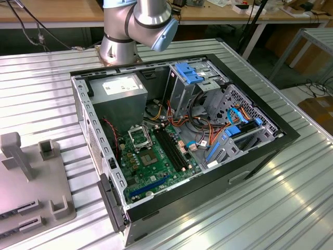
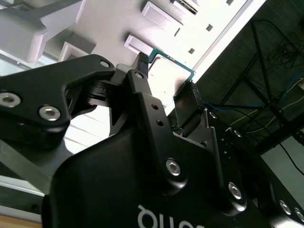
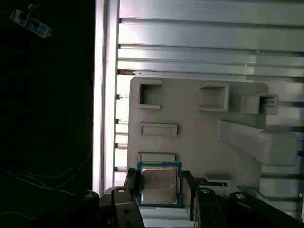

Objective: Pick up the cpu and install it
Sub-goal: 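Pick up the cpu and move it towards the insertion slot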

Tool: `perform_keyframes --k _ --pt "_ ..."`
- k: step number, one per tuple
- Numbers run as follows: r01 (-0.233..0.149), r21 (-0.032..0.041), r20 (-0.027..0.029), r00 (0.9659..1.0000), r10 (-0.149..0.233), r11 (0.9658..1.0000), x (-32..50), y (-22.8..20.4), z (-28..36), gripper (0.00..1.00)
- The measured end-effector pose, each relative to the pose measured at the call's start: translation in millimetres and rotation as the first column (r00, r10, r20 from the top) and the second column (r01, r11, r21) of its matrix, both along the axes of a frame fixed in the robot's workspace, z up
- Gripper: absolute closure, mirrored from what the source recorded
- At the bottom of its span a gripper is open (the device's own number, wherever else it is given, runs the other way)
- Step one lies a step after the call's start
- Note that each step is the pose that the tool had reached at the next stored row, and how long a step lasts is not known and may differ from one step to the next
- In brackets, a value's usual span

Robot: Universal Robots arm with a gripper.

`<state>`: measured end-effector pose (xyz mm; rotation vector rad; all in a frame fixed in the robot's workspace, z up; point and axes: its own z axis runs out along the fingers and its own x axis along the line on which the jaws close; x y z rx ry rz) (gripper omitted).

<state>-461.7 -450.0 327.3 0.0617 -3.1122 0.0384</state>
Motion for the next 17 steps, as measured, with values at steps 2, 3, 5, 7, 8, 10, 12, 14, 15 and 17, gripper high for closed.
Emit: perform_keyframes --k 2,3,5,7,8,10,12,14,15,17 --pt "0.0 0.0001 -0.0001 1.0 0.0 1.0 0.0 0.0 0.5 0.53" --pt "0.0 0.0 -0.0002 1.0 0.0 1.0 0.0 0.0 0.8 0.53" --pt "0.0 0.0001 -0.0003 1.0 0.0 1.0 0.0 0.0 1.4 0.53" --pt "0.0 0.0 -0.0004 1.0 0.0 1.0 0.0 0.0 2.0 0.53" --pt "0.0 0.0 -0.0005 1.0 0.0 1.0 0.0 0.0 2.4 0.53" --pt "0.0 0.0 -0.0007 1.0 0.0 1.0 0.1 0.0 3.1 0.53" --pt "0.0 0.0001 -0.001 1.0 0.0 1.0 0.1 0.0 3.9 0.53" --pt "0.0 -0.0001 -0.0014 1.0 0.0 1.0 0.1 0.0 4.9 0.53" --pt "0.0 -0.0001 -0.0016 1.0 0.0 1.0 0.1 0.0 5.5 0.53" --pt "0.0 0.0001 -0.0018 1.0 0.0 1.0 0.1 0.0 6.9 0.53"
